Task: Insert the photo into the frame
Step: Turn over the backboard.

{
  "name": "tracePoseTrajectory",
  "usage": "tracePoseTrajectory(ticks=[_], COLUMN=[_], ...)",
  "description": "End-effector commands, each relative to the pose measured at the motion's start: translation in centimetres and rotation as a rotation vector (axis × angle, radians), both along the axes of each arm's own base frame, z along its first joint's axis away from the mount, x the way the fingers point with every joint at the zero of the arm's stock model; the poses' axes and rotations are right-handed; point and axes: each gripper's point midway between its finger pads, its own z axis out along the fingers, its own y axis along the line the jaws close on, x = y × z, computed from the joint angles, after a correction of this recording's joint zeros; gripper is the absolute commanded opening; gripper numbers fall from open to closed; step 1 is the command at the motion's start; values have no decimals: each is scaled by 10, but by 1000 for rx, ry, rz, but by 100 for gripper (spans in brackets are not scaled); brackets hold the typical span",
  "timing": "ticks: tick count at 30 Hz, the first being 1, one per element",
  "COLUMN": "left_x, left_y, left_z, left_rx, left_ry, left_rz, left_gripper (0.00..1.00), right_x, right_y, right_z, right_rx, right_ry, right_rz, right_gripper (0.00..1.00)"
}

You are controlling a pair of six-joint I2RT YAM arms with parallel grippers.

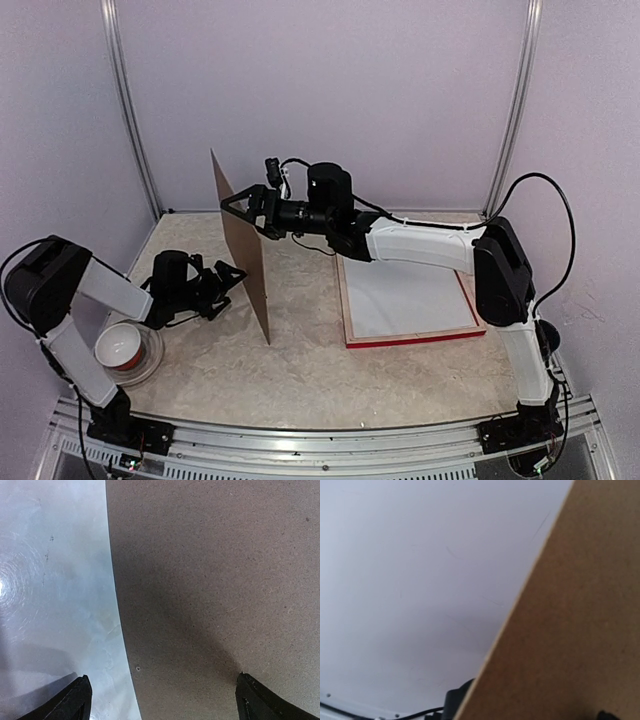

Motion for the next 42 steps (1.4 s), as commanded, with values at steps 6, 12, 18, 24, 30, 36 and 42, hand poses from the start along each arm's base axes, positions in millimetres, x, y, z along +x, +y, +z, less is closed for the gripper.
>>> tracePoseTrajectory(ticks=[6, 12, 18, 24, 30, 36, 42], left_x=[-14, -13, -12, -15, -18, -12, -9], left_y=[4, 9, 14, 31, 40, 43, 41], left_z=[-4, -4, -3, -3, 10, 18, 27], left_rx=[-41, -13, 13, 63, 53, 54, -50], left_ry=[25, 35, 45, 63, 27, 1, -35], left_rz=[-5, 11, 40, 120, 175, 188, 209], left_gripper=[99, 99, 99, 99, 99, 99, 99], right_x=[-76, -85, -76, -41, -27, 0, 25], right_y=[21, 19, 9, -16, -26, -52, -69], right_z=[-7, -7, -20, -98, -117, -116, -115], right_rx=[-24, -38, -102, -207, -268, -305, -455], right_ry=[-8, 9, 4, 152, 146, 141, 21], right_rz=[228, 250, 197, 112, 61, -28, -154], right_gripper=[99, 99, 99, 99, 99, 99, 99])
